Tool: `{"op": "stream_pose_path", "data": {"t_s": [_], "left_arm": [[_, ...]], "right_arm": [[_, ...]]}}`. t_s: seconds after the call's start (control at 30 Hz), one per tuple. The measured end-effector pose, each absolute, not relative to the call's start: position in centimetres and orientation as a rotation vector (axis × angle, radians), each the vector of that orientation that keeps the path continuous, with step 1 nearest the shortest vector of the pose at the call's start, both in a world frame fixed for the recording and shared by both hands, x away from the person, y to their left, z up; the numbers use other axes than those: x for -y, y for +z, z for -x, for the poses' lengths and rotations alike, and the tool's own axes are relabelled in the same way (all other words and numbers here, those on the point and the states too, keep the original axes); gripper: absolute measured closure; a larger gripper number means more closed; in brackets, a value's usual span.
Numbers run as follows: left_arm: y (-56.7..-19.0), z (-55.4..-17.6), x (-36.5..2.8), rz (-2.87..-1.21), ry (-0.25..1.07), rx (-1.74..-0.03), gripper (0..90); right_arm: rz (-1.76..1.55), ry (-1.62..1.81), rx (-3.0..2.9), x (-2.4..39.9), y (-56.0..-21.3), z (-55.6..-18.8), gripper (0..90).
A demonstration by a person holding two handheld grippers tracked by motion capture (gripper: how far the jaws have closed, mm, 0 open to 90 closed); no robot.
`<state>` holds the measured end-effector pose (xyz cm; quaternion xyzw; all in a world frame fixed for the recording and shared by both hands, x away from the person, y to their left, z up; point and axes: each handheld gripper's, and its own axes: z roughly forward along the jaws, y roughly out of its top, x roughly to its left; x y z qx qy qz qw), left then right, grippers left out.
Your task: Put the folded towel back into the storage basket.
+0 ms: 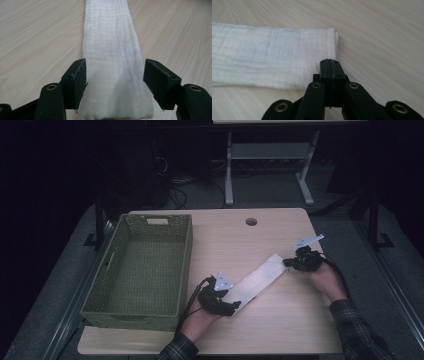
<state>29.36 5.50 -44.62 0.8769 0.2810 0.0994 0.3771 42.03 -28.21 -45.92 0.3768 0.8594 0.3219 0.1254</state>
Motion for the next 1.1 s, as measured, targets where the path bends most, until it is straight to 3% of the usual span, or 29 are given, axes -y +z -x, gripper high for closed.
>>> {"op": "stream_pose_path", "data": {"t_s": [0.13,0.4,0.57,0.67,0.7,0.87,1.1], "left_arm": [[-44.7,-29.7,-5.6,-2.244,0.253,-0.726,34.7],[-44.4,-30.3,-5.3,-2.227,0.254,-0.744,41.3],[-44.1,-31.0,-4.9,-2.224,0.264,-0.762,63.6],[-44.0,-31.7,-4.9,-2.238,0.274,-0.785,84.0],[-44.0,-31.9,-4.9,-2.239,0.269,-0.802,89.6],[-44.7,-32.4,-4.9,-2.295,0.318,-0.824,89.6],[-45.7,-32.2,-4.7,-2.335,0.247,-0.831,89.5]], "right_arm": [[-1.085,0.949,-2.504,27.9,-46.0,-42.6,88.7],[-1.147,1.071,-2.475,29.3,-45.2,-40.7,54.9],[-1.148,1.063,-2.453,30.0,-45.0,-38.6,38.6],[-1.142,1.049,-2.443,30.1,-45.1,-37.4,30.5],[-1.152,1.032,-2.440,30.1,-45.2,-36.9,29.5],[-1.171,1.042,-2.454,30.5,-45.3,-35.2,27.3],[-1.109,1.053,-2.442,30.0,-44.8,-34.5,26.6]]}}
